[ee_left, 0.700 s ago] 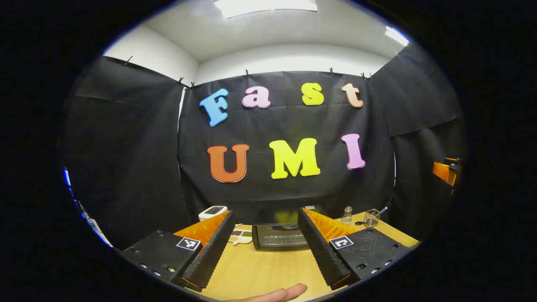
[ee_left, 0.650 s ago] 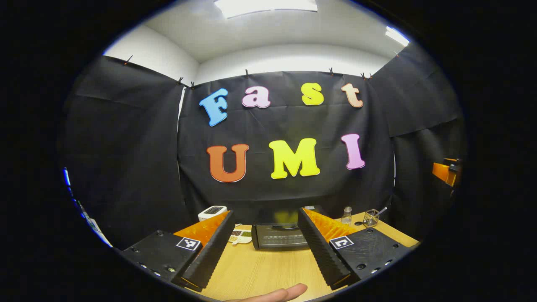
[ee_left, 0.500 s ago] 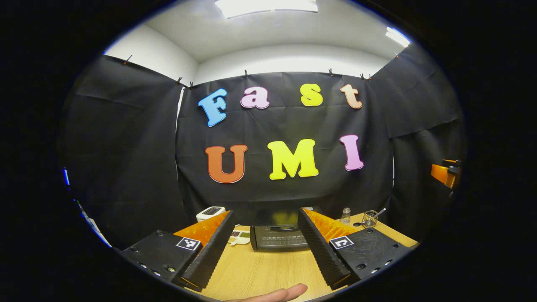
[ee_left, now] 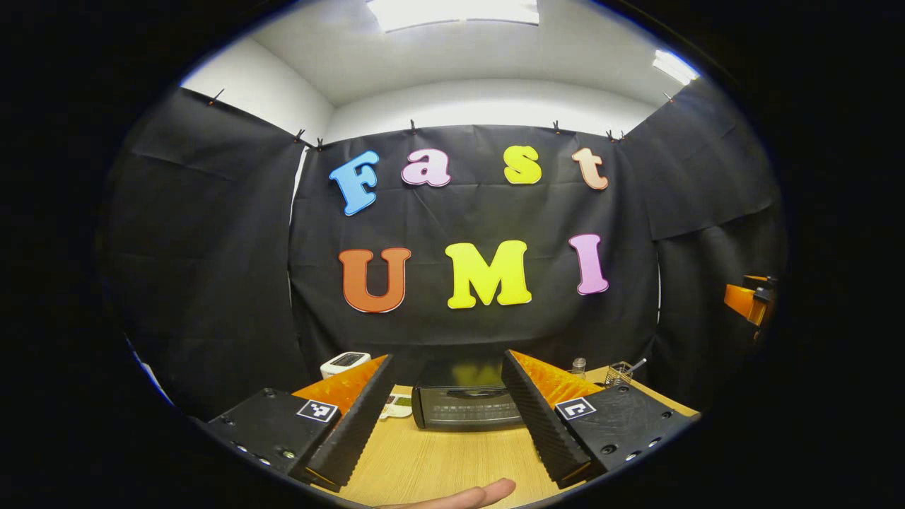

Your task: Open the electric oven with the left hand, put the food in, and close the electric oven.

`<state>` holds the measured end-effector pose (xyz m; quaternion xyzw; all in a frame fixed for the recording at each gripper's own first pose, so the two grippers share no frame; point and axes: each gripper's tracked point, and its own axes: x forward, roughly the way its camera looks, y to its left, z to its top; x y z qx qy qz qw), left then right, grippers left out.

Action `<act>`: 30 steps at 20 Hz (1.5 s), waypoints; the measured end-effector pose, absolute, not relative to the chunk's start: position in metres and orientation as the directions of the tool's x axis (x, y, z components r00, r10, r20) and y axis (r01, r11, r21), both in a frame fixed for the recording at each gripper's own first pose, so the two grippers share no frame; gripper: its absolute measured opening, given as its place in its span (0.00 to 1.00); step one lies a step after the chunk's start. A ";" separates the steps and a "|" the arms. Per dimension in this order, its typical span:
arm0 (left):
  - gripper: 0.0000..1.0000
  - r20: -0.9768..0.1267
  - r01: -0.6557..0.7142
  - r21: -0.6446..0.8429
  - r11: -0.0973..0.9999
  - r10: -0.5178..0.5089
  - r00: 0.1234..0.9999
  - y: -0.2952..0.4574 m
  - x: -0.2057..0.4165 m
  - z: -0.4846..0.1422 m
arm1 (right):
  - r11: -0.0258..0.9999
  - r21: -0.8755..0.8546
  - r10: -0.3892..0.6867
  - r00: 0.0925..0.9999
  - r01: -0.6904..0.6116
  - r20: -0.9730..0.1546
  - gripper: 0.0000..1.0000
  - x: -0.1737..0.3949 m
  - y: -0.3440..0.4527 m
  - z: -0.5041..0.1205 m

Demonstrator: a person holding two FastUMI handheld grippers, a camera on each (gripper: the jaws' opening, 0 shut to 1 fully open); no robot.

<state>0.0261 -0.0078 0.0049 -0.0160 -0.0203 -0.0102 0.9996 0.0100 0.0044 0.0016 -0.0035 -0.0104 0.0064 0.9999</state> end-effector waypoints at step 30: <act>0.95 -0.503 0.067 -0.021 0.998 -0.068 0.862 -0.088 0.281 -0.217 | 0.996 -0.007 0.085 0.994 -0.086 -0.075 1.00 0.075 -0.021 -0.066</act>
